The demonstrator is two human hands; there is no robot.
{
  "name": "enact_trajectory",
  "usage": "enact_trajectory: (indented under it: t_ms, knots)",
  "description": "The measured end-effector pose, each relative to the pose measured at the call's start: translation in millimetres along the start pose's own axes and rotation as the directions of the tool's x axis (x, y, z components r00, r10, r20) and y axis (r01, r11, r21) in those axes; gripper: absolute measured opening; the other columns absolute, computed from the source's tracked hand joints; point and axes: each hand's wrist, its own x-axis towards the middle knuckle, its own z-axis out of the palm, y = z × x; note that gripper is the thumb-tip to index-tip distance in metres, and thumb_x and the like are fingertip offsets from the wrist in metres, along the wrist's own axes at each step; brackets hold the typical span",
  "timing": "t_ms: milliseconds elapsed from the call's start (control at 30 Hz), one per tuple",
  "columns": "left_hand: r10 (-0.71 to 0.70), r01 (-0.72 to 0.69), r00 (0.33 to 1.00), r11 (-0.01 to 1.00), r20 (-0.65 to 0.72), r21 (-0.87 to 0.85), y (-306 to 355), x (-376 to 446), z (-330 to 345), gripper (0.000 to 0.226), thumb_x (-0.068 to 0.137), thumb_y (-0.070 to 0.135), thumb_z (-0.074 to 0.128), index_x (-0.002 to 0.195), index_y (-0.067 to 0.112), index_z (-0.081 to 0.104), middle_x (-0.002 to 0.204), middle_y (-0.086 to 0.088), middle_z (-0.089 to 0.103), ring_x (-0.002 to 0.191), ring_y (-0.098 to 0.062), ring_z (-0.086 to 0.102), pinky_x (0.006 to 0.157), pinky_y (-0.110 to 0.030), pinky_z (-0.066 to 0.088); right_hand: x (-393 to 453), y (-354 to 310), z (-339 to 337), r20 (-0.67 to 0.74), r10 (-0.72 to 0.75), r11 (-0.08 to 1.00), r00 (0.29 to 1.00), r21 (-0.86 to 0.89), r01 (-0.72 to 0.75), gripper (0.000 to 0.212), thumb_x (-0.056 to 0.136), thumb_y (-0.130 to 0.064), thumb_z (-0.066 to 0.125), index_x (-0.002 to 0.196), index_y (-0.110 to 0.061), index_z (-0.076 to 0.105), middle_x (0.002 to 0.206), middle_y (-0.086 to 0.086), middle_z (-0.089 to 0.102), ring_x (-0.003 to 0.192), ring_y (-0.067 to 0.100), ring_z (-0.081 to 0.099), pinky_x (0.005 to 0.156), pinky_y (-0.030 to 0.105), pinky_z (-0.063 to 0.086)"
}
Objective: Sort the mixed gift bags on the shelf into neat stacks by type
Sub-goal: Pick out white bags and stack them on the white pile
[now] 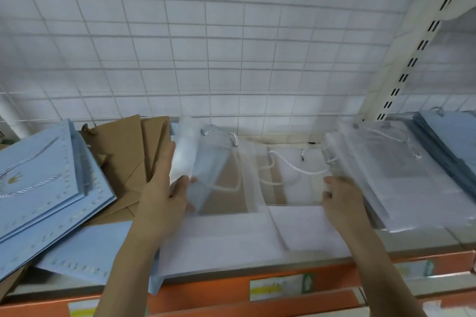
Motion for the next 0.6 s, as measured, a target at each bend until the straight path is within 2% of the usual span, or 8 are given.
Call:
enact_trajectory:
  t_ms: [67,133,200,267,333,400,500,600]
  knots:
    - [-0.020,0.020,1.000,1.000,-0.009,-0.003,-1.1,-0.2,4.7,0.063,0.095,0.007,0.044,0.146,0.034,0.019,0.100,0.009,0.067,0.049,-0.004,0.061,0.041,-0.008,0.039,6.3,4.7,2.9,-0.018,-0.034,0.995,0.999,-0.090,0.033,0.024,0.082,0.006,0.050,0.105,0.009,0.059,0.113,0.029,0.051,0.103,0.043,0.050,0.091,0.039,0.035]
    - [-0.034,0.034,0.999,0.999,-0.028,-0.017,-3.1,1.1,10.3,0.064,0.095,0.009,0.045,0.145,0.038,0.019,0.101,0.008,0.067,0.058,-0.015,0.065,0.043,-0.012,0.042,7.8,9.1,6.4,-0.048,-0.081,0.988,0.996,-0.137,0.074,0.017,0.074,0.011,0.056,0.090,0.011,0.060,0.101,0.032,0.053,0.091,0.046,0.052,0.084,0.044,0.040]
    - [-0.047,0.046,0.998,0.999,-0.048,-0.006,-5.4,0.7,17.7,0.063,0.094,0.011,0.047,0.145,0.037,0.021,0.108,0.013,0.064,0.071,-0.016,0.067,0.055,-0.023,0.053,5.2,11.9,12.1,-0.048,-0.139,0.981,0.989,-0.140,0.131,0.016,0.062,0.017,0.060,0.076,0.011,0.060,0.088,0.034,0.055,0.078,0.047,0.056,0.075,0.047,0.046]
    - [-0.043,0.046,0.996,0.998,-0.080,0.035,-4.6,-2.0,26.6,0.062,0.093,0.015,0.049,0.146,0.033,0.021,0.114,0.008,0.063,0.085,-0.015,0.067,0.067,-0.028,0.055,2.4,12.2,11.7,-0.062,-0.172,0.982,0.983,-0.090,0.167,0.007,0.066,0.013,0.054,0.070,0.010,0.059,0.089,0.034,0.057,0.075,0.048,0.058,0.070,0.046,0.049]
    - [-0.082,0.083,0.990,0.997,-0.114,-0.002,-1.0,-5.8,37.9,0.063,0.093,0.015,0.050,0.146,0.029,0.021,0.105,0.005,0.067,0.068,-0.011,0.067,0.060,-0.024,0.052,6.8,16.6,5.0,-0.144,-0.217,0.975,0.966,0.017,0.221,0.020,0.078,0.006,0.044,0.079,0.008,0.063,0.100,0.030,0.059,0.087,0.046,0.060,0.075,0.040,0.048]
    - [-0.097,0.090,0.985,0.995,-0.143,-0.054,2.9,-8.6,47.3,0.060,0.093,0.012,0.051,0.146,0.022,0.024,0.090,0.010,0.069,0.051,-0.008,0.062,0.053,-0.021,0.051,8.7,21.1,-11.0,-0.188,-0.226,0.961,0.956,0.115,0.250,0.025,0.089,0.001,0.044,0.103,0.003,0.065,0.114,0.019,0.058,0.101,0.036,0.059,0.084,0.034,0.043]
    - [-0.091,0.081,0.983,0.995,-0.162,-0.065,14.8,-9.0,65.4,0.051,0.093,0.011,0.051,0.141,0.009,0.036,0.069,0.010,0.066,0.050,-0.001,0.061,0.049,-0.008,0.046,8.6,34.8,-33.9,-0.267,-0.239,0.928,0.934,0.219,0.300,0.023,0.088,-0.004,0.052,0.108,-0.004,0.065,0.111,0.013,0.062,0.096,0.032,0.061,0.082,0.033,0.044]
    - [-0.088,0.073,0.985,0.992,-0.150,-0.104,30.1,-4.6,96.9,0.050,0.092,0.005,0.051,0.138,0.017,0.037,0.082,0.013,0.062,0.057,0.011,0.060,0.048,-0.004,0.042,14.6,58.8,-43.8,-0.260,-0.209,0.929,0.943,0.249,0.275,0.020,0.088,-0.007,0.056,0.105,-0.005,0.066,0.104,0.010,0.063,0.085,0.027,0.061,0.074,0.025,0.038]
